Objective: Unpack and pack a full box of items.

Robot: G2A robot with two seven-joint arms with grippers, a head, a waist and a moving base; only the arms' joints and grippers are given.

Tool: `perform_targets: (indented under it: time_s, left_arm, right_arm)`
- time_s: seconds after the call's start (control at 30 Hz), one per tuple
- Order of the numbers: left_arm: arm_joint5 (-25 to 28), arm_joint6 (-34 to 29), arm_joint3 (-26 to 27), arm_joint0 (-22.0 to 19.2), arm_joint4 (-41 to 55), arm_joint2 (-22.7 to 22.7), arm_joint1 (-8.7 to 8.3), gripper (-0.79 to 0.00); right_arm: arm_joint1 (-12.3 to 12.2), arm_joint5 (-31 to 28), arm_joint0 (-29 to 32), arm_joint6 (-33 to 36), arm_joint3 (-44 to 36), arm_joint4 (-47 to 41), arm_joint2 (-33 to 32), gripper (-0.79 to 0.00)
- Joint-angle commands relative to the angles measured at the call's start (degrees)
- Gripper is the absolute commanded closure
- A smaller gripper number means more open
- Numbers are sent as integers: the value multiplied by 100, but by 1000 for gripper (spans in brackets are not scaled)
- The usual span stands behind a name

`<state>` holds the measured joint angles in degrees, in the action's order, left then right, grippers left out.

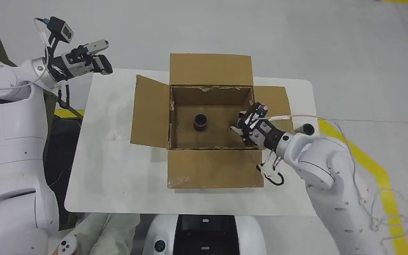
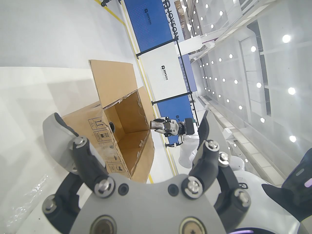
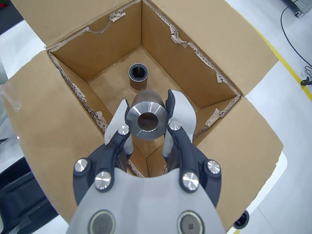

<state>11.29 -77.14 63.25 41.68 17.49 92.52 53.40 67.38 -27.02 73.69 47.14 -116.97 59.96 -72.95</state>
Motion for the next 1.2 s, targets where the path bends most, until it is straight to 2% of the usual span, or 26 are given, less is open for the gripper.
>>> perform_targets:
  time_s: [0.0,0.4,0.67,1.17]
  left_arm:
    - [0,0,0,0,0,0,0,-785]
    - [0,0,0,0,0,0,0,-785]
    - [0,0,0,0,0,0,0,-785]
    - [0,0,0,0,0,0,0,-785]
  right_arm:
    - [-33,-66,214,-155,-81,-125,-220,0]
    - [-222,-910,1202,-896,-85,-1000,-1458,0]
    - [-302,-568,1955,-1017,-241,-832,-2235,0]
    - [-372,143,2879,-743,-668,-487,-2946,0]
